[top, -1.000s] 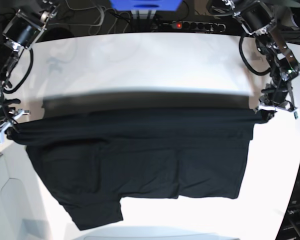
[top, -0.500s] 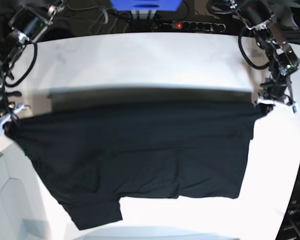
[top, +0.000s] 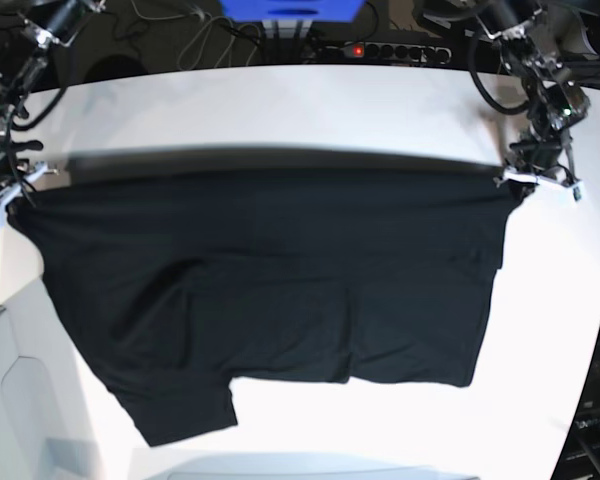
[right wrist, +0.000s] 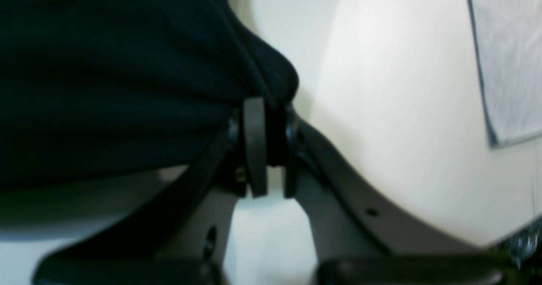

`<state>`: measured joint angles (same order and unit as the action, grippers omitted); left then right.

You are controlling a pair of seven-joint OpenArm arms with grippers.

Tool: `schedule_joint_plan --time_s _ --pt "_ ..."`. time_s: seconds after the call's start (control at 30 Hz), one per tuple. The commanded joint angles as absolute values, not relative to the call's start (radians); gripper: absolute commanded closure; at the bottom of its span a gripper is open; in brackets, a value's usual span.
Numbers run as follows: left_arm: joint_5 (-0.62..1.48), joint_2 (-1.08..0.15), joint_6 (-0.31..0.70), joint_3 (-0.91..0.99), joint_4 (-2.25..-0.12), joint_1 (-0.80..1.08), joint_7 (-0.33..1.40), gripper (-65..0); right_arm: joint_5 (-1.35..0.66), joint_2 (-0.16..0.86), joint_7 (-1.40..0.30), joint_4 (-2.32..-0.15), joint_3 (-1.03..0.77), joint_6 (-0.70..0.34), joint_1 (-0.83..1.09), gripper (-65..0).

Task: Fold the T-shirt properly
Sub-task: 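Lift the shirt and drag it back toward the robot with both grippers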

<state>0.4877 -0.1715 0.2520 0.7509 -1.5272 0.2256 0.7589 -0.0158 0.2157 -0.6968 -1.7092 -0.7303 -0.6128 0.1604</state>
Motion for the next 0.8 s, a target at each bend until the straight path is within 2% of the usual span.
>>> schedule_joint_plan --time_s 0.0,0.47,0.77 --pt "0.478 -0.193 0.240 0.763 -1.547 0.246 0.731 -0.1 -0.001 0.240 -0.679 -1.722 -0.748 -0.601 0.162 0.0" --pt "0.478 -0.128 0.240 0.768 -1.778 0.512 0.731 -0.1 -0.001 0.240 -0.679 -1.727 -0.745 -0.601 0.380 0.0" --pt "0.478 -0.124 0.240 0.763 -1.774 0.555 0.731 -0.1 -0.001 0.240 -0.679 -1.722 -0.745 -0.601 0.447 0.0"
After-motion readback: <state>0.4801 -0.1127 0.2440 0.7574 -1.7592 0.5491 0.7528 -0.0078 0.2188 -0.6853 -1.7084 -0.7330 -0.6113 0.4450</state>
